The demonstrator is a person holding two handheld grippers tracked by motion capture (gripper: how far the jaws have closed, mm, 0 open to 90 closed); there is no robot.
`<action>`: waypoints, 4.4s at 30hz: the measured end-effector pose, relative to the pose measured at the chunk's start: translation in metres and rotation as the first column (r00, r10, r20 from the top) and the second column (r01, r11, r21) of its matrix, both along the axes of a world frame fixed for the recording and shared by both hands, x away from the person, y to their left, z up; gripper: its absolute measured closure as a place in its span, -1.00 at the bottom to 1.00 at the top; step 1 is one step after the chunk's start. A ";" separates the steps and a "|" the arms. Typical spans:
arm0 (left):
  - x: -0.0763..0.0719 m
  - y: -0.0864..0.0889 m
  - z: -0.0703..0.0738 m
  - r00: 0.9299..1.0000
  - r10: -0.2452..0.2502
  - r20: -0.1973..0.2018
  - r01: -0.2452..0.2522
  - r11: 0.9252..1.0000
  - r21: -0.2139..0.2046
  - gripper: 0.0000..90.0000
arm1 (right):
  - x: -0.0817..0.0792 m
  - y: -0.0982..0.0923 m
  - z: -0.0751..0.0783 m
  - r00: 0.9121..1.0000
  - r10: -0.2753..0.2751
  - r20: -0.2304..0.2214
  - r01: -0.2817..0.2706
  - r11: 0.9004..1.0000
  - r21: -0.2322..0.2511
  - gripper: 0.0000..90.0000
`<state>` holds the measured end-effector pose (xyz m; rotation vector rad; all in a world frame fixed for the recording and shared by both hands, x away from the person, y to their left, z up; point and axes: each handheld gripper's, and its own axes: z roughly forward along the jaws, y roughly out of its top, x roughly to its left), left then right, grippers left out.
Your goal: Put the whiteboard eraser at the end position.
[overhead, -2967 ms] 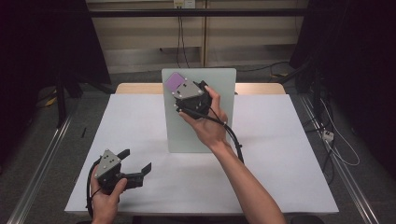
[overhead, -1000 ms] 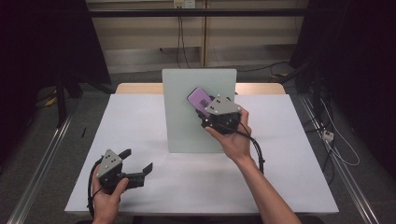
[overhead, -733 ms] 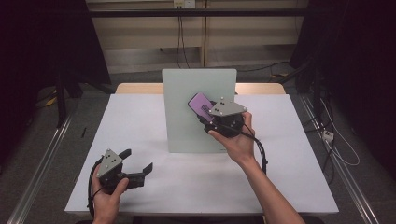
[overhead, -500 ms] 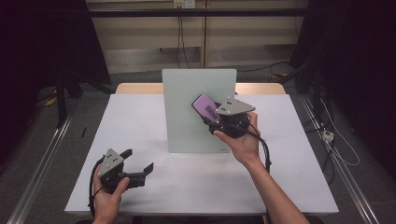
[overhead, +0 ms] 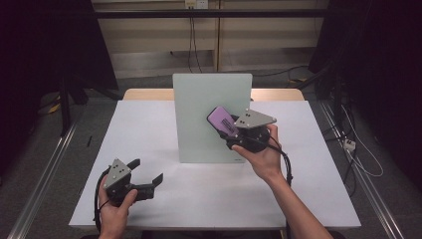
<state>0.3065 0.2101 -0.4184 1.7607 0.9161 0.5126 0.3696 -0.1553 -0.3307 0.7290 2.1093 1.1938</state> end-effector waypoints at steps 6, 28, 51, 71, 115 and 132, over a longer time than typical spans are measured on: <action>0.003 -0.001 -0.001 1.000 -0.014 -0.008 0.014 1.000 0.003 -0.89 | -0.003 -0.004 -0.003 1.000 0.002 -0.016 -0.002 1.000 0.009 -0.07; 0.002 -0.001 0.000 1.000 -0.011 -0.002 0.011 1.000 0.001 -0.89 | -0.017 -0.016 -0.010 0.999 0.020 -0.048 -0.019 1.000 0.002 -0.07; 0.002 -0.001 0.000 1.000 -0.015 -0.005 0.016 1.000 0.006 -0.89 | -0.027 -0.005 -0.028 0.967 0.188 -0.173 -0.209 0.972 -0.109 -0.07; 0.003 -0.003 0.000 1.000 -0.018 -0.004 0.018 1.000 0.003 -0.89 | -0.017 0.014 -0.061 0.880 0.311 -0.358 -0.389 0.905 -0.170 -0.07; 0.003 -0.003 -0.001 1.000 -0.027 -0.011 0.027 1.000 0.014 -0.89 | -0.018 0.043 -0.096 0.812 0.355 -0.463 -0.514 0.811 -0.280 -0.08; 0.003 -0.003 -0.001 1.000 -0.013 -0.017 0.013 1.000 0.005 -0.89 | -0.014 0.043 -0.103 0.812 0.336 -0.477 -0.494 0.831 -0.255 -0.13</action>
